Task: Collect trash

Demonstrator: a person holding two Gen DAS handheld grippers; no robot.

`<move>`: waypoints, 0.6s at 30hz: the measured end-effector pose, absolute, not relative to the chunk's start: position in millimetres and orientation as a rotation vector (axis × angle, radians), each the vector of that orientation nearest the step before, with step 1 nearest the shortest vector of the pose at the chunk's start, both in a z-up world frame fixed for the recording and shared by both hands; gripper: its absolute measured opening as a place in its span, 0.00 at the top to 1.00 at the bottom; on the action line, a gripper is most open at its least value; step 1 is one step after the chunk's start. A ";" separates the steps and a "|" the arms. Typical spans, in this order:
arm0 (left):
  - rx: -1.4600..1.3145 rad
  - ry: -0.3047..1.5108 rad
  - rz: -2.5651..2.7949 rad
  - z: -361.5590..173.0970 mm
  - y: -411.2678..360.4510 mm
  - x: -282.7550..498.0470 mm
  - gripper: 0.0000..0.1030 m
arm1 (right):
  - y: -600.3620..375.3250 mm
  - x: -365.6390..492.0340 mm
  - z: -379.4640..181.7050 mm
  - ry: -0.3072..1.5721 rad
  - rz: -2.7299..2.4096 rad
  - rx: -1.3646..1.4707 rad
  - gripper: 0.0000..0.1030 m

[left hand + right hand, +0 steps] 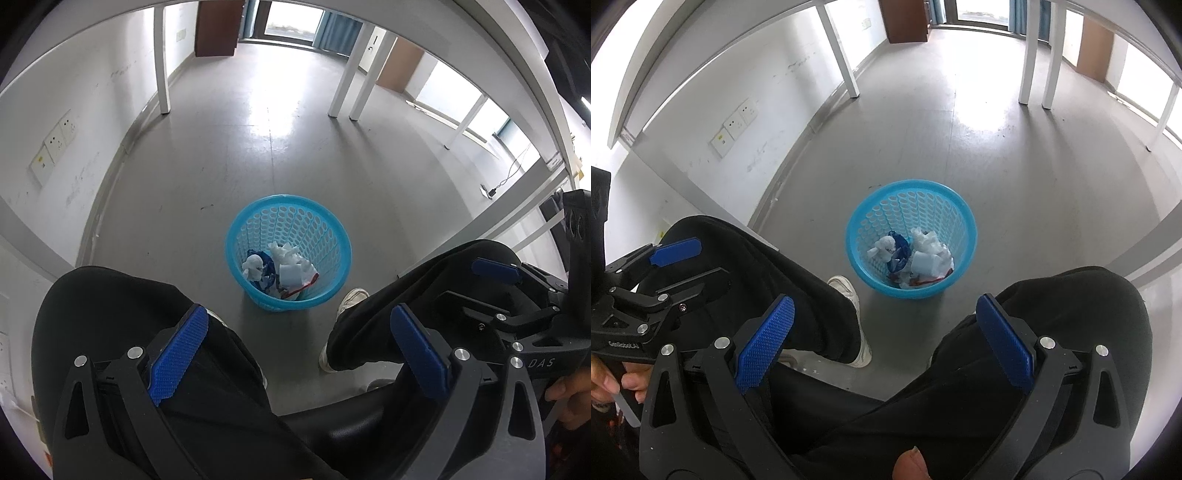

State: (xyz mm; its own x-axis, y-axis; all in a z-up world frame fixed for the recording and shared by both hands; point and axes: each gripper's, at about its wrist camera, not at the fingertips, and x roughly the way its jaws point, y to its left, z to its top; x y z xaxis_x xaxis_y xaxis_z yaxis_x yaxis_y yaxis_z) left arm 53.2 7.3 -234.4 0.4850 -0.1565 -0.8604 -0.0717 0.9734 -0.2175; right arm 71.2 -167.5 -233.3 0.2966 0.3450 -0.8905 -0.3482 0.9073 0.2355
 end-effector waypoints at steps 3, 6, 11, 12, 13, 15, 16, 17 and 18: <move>-0.237 1.067 -0.052 -234.3 7.0 53.3 0.06 | -167.7 71.5 -234.3 1.182 0.463 -0.001 0.08; -0.234 1.065 -0.051 -234.0 6.5 53.2 0.06 | -168.5 71.7 -234.5 1.185 0.464 0.005 0.08; -0.231 1.067 -0.051 -234.9 5.8 53.0 0.06 | -171.9 73.6 -236.0 1.200 0.465 0.026 0.08; -0.230 1.067 -0.051 -235.2 5.9 53.0 0.06 | -172.7 73.8 -236.2 1.201 0.465 0.032 0.08; -0.230 1.068 -0.051 -235.5 6.1 53.2 0.06 | -173.3 73.9 -236.8 1.203 0.465 0.037 0.08; -0.231 1.068 -0.050 -235.4 6.0 53.5 0.06 | -173.6 73.7 -237.6 1.207 0.465 0.041 0.08; -0.230 1.068 -0.051 -235.2 5.7 53.4 0.06 | -174.0 73.8 -238.0 1.208 0.466 0.042 0.08; -0.229 1.067 -0.051 -235.1 5.8 53.4 0.06 | -174.1 73.6 -238.2 1.208 0.466 0.042 0.08; -0.229 1.067 -0.049 -235.3 5.8 53.5 0.06 | -174.4 73.5 -238.2 1.208 0.466 0.042 0.08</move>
State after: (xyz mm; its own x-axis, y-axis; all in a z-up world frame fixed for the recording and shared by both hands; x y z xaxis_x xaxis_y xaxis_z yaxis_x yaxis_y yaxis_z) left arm 53.5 5.8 -235.3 0.4842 -0.1508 -0.8619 -0.0704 0.9751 -0.2101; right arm 73.5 -174.4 -238.2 0.2732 0.3681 -0.8887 -0.3238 0.9052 0.2754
